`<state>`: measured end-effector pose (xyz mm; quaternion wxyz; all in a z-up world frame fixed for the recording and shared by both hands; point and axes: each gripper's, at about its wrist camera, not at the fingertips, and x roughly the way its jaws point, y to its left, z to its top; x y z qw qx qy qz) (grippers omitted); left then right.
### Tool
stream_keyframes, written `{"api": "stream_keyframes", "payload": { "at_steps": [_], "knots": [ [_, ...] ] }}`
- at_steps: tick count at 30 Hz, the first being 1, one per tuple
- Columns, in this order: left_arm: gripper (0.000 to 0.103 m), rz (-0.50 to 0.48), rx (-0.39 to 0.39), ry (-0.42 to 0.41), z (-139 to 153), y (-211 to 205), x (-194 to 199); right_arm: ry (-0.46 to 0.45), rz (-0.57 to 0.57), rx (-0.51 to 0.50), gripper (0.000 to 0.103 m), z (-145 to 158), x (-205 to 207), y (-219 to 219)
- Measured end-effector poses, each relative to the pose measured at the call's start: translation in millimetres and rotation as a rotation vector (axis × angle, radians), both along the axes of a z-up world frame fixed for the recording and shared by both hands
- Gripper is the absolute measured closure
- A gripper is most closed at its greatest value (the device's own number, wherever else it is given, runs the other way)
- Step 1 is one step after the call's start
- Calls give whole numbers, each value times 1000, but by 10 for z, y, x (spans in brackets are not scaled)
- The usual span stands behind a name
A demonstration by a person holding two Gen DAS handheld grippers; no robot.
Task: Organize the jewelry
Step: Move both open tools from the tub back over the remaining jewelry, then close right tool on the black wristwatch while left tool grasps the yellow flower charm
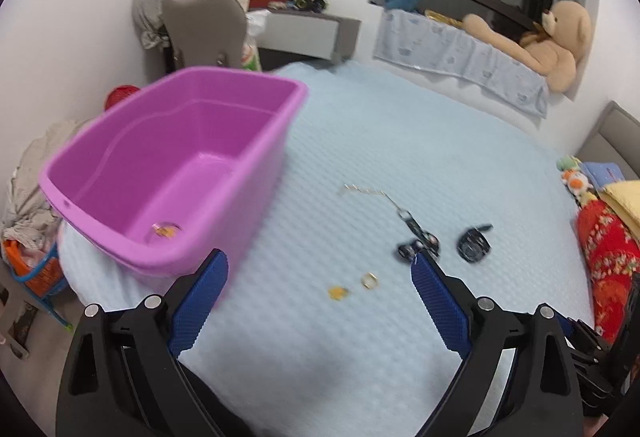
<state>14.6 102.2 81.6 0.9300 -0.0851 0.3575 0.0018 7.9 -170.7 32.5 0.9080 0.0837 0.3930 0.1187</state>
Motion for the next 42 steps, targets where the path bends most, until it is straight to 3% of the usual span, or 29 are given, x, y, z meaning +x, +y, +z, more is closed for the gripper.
{"api": "stream_keyframes", "payload": {
  "at_steps": [6, 12, 18, 25, 34, 42],
  "knots": [
    [8, -29, -3, 34, -338, -297, -57, 9, -47, -28, 42, -125, -55, -241],
    [8, -21, 13, 94, -882, -390, -47, 23, -96, 4, 41, -364, -83, -458],
    [8, 5, 59, 135, -1260, -382, 179, 59, -128, 7, 41, -631, 17, -605],
    [8, 64, 53, 196, -1609, -288, 543, 64, -132, -18, 41, -804, 361, -644],
    [8, 103, 88, 237, -1855, -316, 776, 78, -138, -35, 41, -1010, 849, -670],
    [8, 129, 108, 226, -1903, -319, 895, 76, -143, -78, 41, -1137, 1109, -626]
  ]
}}
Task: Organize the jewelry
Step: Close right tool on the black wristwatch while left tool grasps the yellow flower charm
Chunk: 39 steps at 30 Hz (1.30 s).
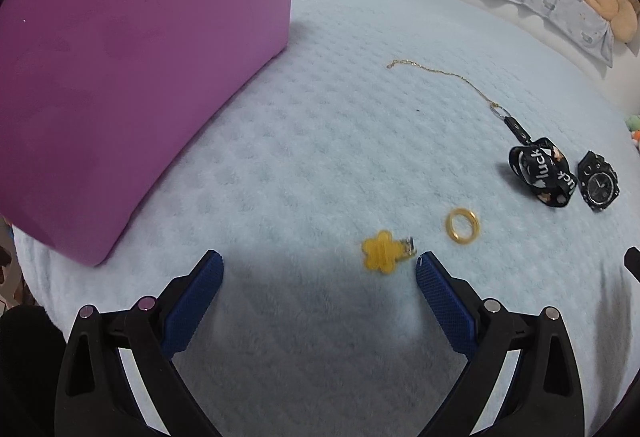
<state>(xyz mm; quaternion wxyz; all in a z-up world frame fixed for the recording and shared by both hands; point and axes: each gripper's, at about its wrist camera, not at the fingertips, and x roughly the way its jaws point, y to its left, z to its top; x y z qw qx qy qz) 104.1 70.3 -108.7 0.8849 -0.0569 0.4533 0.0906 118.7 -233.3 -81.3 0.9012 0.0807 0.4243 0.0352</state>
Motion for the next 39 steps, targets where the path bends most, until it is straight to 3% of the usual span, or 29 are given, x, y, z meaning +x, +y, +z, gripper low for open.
{"api": "stream_keyframes", "payload": {
  "at_steps": [28, 39],
  "knots": [
    [6, 48, 61, 5, -45, -92, 45, 28, 75, -108, 41, -256, 937, 116],
    [7, 58, 72, 0, -57, -108, 44, 27, 69, -146, 44, -304, 1012, 161]
  ]
}}
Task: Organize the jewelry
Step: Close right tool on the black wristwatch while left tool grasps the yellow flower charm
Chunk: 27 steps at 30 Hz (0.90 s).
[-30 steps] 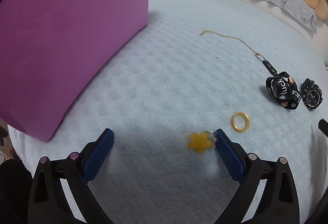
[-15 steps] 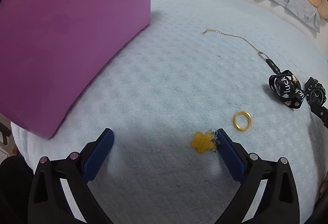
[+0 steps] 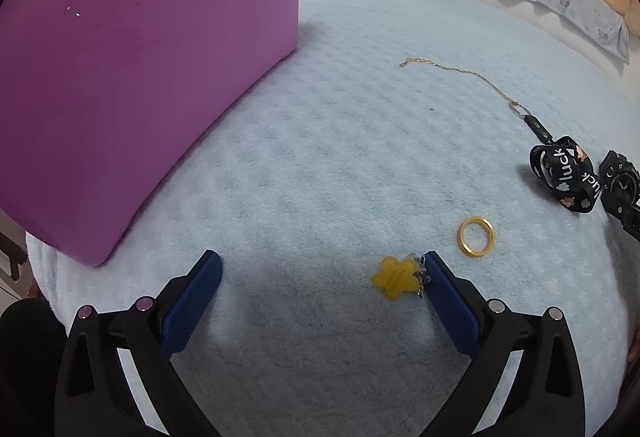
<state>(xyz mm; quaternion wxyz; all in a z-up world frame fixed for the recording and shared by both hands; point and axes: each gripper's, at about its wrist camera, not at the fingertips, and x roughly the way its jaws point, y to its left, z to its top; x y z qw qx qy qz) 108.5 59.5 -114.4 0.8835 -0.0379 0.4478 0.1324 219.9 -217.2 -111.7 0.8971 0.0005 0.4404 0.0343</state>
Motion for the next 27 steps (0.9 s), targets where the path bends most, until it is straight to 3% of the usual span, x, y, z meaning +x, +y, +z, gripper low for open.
{"api": "stream_keyframes", "payload": {
  "at_steps": [4, 9, 12, 17, 24, 25, 27],
  "knots": [
    [18, -14, 1, -12, 23, -22, -29, -6, -2, 4, 45, 16, 1, -7],
    [45, -46, -12, -40, 68, -64, -81, -11, -3, 0, 49, 30, -13, -1],
    [55, -28, -47, -63, 79, 13, -110, -11, -3, 1, 49, 33, -24, 3],
    [83, -21, -76, -82, 98, 82, -136, -19, -4, 4, 49, 51, -34, -5],
    [83, -48, -96, -92, 127, 97, -145, -31, -3, 11, 49, 99, -115, -19],
    [83, -53, -101, -95, 136, 103, -159, -34, -1, 15, 52, 108, -133, -19],
    [83, -63, -106, -96, 148, 107, -185, -38, 1, 25, 71, 130, -156, -21]
  ]
}}
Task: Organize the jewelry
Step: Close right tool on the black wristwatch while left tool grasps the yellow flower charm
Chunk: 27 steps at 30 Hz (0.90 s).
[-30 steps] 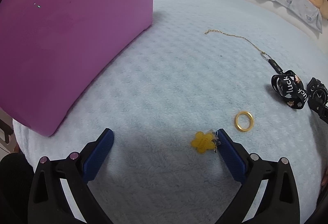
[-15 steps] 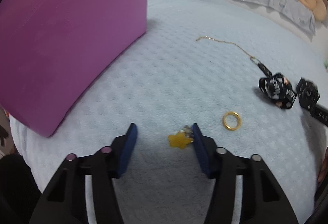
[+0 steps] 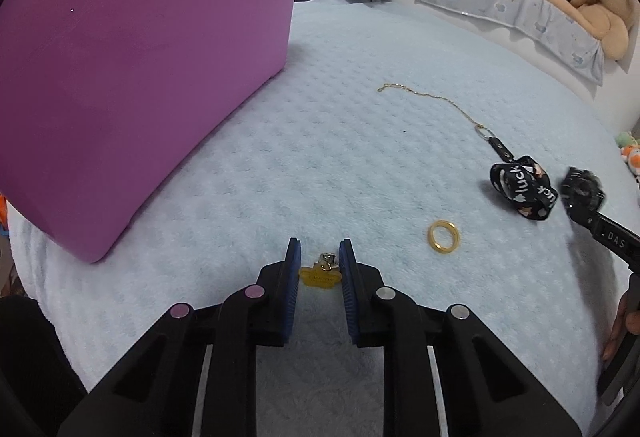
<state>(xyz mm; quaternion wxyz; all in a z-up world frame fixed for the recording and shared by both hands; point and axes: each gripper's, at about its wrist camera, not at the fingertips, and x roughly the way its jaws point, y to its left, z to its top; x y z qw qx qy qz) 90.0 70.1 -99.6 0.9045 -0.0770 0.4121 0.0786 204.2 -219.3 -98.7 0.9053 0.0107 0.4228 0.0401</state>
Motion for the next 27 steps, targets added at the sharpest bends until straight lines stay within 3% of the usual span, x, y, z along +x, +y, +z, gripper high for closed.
{"api": "stream_keyframes", "payload": {
  "at_steps": [2, 14, 17, 27],
  "knots": [
    [83, -18, -11, -1, 15, -13, -19, -7, 10, 4, 78, 24, -38, 32],
    [83, -68, -2, -21, 101, -121, -41, -31, 15, 66, 80, 27, -99, -72],
    [83, -66, -4, -20, 102, -117, -52, -42, 17, 99, 89, 40, -134, -117],
    [83, -62, -10, -17, 90, -96, -52, 9, -9, 197, 87, -11, -100, -245]
  ]
}}
